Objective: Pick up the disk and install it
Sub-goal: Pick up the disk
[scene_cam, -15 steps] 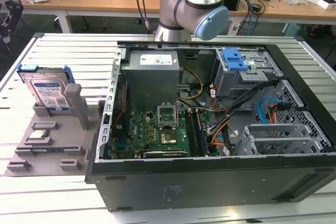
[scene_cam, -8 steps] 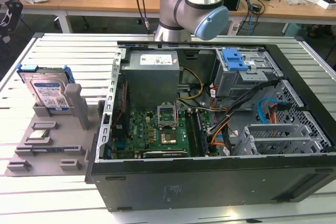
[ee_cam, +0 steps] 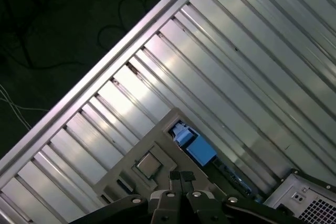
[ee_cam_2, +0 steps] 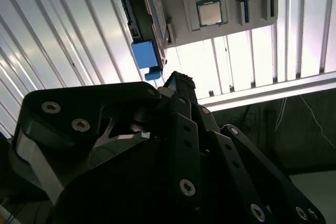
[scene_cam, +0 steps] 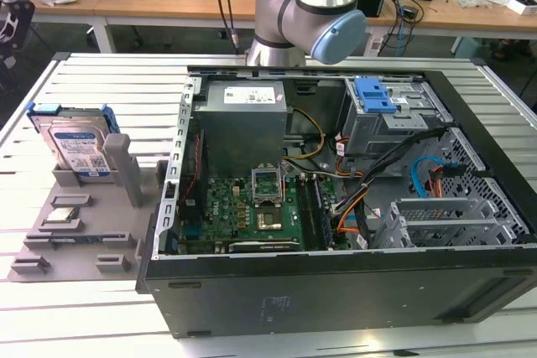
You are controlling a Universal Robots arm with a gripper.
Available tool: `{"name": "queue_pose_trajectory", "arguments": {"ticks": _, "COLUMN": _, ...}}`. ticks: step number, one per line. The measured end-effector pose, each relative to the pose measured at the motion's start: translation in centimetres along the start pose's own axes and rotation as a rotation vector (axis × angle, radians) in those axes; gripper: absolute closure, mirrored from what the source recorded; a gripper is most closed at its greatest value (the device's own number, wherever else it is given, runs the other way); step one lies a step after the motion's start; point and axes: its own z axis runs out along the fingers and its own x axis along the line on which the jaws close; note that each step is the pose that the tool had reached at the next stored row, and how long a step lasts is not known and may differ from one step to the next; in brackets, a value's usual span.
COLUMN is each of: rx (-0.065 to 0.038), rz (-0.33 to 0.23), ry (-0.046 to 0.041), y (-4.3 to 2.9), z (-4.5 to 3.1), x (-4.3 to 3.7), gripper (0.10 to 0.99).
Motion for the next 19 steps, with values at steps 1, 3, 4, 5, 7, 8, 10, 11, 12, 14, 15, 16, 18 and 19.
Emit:
{"name": "queue_pose_trajectory", "arguments": {"ticks": 1, "rx": 0.0, "rz": -0.016, "ry": 0.0006, "y": 0.0, "z": 0.01, "x": 0.0, "gripper": 0.98}}
{"name": "queue_pose_trajectory", "arguments": {"ticks": 3, "rx": -0.001, "rz": -0.04, "ry": 0.0018, "y": 0.0, "z": 0.0, "x": 0.0, "gripper": 0.98}}
{"name": "queue_pose_trajectory", "arguments": {"ticks": 4, "rx": -0.001, "rz": -0.05, "ry": 0.0022, "y": 0.0, "z": 0.0, "x": 0.0, "gripper": 0.98}}
{"name": "queue_pose_trajectory", "arguments": {"ticks": 5, "rx": -0.001, "rz": -0.064, "ry": 0.0028, "y": 0.0, "z": 0.0, "x": 0.0, "gripper": 0.98}}
{"name": "queue_pose_trajectory", "arguments": {"ticks": 7, "rx": -0.002, "rz": -0.091, "ry": 0.004, "y": 0.0, "z": 0.0, "x": 0.0, "gripper": 0.98}}
{"name": "queue_pose_trajectory", "arguments": {"ticks": 8, "rx": -0.002, "rz": -0.103, "ry": 0.0046, "y": 0.0, "z": 0.0, "x": 0.0, "gripper": 0.98}}
{"name": "queue_pose_trajectory", "arguments": {"ticks": 10, "rx": -0.003, "rz": -0.126, "ry": 0.0057, "y": 0.0, "z": 0.0, "x": 0.0, "gripper": 0.98}}
{"name": "queue_pose_trajectory", "arguments": {"ticks": 11, "rx": -0.003, "rz": -0.137, "ry": 0.0061, "y": 0.0, "z": 0.0, "x": 0.0, "gripper": 0.98}}
{"name": "queue_pose_trajectory", "arguments": {"ticks": 12, "rx": -0.003, "rz": -0.15, "ry": 0.0067, "y": 0.0, "z": 0.0, "x": 0.0, "gripper": 0.98}}
{"name": "queue_pose_trajectory", "arguments": {"ticks": 14, "rx": -0.004, "rz": -0.169, "ry": 0.0076, "y": 0.0, "z": 0.0, "x": 0.0, "gripper": 0.98}}
{"name": "queue_pose_trajectory", "arguments": {"ticks": 15, "rx": -0.004, "rz": -0.178, "ry": 0.0081, "y": 0.0, "z": 0.0, "x": 0.0, "gripper": 0.98}}
{"name": "queue_pose_trajectory", "arguments": {"ticks": 16, "rx": -0.004, "rz": -0.189, "ry": 0.0085, "y": 0.0, "z": 0.0, "x": 0.0, "gripper": 0.98}}
{"name": "queue_pose_trajectory", "arguments": {"ticks": 18, "rx": -0.005, "rz": -0.21, "ry": 0.0095, "y": 0.0, "z": 0.0, "x": 0.0, "gripper": 0.98}}
{"name": "queue_pose_trajectory", "arguments": {"ticks": 19, "rx": -0.005, "rz": -0.219, "ry": 0.0099, "y": 0.0, "z": 0.0, "x": 0.0, "gripper": 0.98}}
